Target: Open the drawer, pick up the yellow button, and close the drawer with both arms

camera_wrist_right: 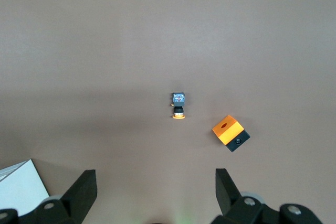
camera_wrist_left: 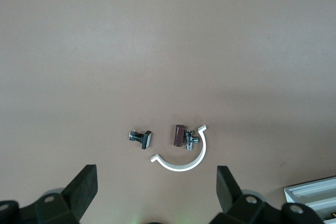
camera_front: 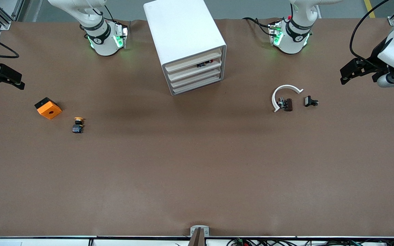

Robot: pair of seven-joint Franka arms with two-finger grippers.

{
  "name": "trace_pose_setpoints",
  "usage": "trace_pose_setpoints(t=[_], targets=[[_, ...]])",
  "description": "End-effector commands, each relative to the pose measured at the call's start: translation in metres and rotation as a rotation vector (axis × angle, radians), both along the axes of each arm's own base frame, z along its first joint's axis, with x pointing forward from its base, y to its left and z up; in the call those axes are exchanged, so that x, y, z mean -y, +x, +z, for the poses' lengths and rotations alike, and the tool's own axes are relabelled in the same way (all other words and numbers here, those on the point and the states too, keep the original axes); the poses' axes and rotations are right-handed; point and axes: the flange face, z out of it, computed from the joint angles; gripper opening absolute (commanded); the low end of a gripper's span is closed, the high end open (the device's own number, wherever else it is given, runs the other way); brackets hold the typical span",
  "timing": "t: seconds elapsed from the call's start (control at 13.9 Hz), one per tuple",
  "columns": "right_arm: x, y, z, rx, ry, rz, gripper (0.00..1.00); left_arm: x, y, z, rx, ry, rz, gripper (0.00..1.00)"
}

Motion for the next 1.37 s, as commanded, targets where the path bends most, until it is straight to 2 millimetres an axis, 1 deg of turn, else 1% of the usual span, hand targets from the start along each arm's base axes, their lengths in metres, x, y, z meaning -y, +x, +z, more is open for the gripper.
trace_pose_setpoints(t=[0.0,0.07,0.22,0.29,0.36,0.43,0.58,0.72,0.79,0.86,1.01,1.08,1.15,1.22,1.29], targets=[[0.003,0.001,0.0,-0.016,0.011,-0.011,1.0,0.0,-0.002,0.003,-0.015,-0.001,-0.022,1.0],[0.006,0.0,0.0,-0.019,0.017,-0.014,1.0,0.002,-0.004,0.001,-0.019,0.0,-0.025,1.0],[-0.003,-0.008,0.011,-0.005,0.019,0.0,1.0,0.002,-0.002,0.0,-0.019,0.0,-0.024,1.0],[-0.008,-0.013,0.017,-0.009,0.037,0.007,1.0,0.003,0.0,0.006,-0.006,-0.003,-0.025,1.0],[-0.01,-0.022,0.03,0.014,0.066,0.006,1.0,0.004,0.007,0.008,0.001,-0.007,-0.027,1.0],[-0.008,-0.027,0.035,0.024,0.079,-0.006,1.0,0.003,0.011,0.006,-0.004,-0.011,-0.027,1.0],[-0.002,-0.027,0.035,0.022,0.099,-0.021,1.0,0.003,0.011,0.007,-0.003,-0.008,-0.026,1.0],[0.017,-0.028,0.031,0.015,0.107,-0.06,1.0,0.003,0.011,0.006,-0.004,-0.007,-0.027,1.0],[0.02,-0.029,0.028,0.006,0.118,-0.065,1.0,0.003,0.01,0.006,-0.006,-0.007,-0.029,1.0],[0.028,-0.031,0.025,-0.001,0.119,-0.08,1.0,0.003,0.01,0.006,-0.007,-0.008,-0.029,1.0],[0.034,-0.033,0.025,-0.01,0.121,-0.088,1.0,0.003,0.01,0.006,-0.007,-0.008,-0.03,1.0],[0.032,-0.034,0.021,-0.017,0.121,-0.086,1.0,0.003,0.01,0.006,-0.007,-0.008,-0.032,1.0],[0.035,-0.038,0.022,-0.009,0.123,-0.092,1.0,0.004,0.011,0.005,-0.007,-0.008,-0.032,1.0],[0.033,-0.041,0.02,-0.008,0.124,-0.085,1.0,0.004,0.011,0.006,-0.006,-0.008,-0.032,1.0],[0.035,-0.043,0.02,-0.004,0.121,-0.087,1.0,0.005,0.011,0.005,-0.008,-0.011,-0.03,1.0]])
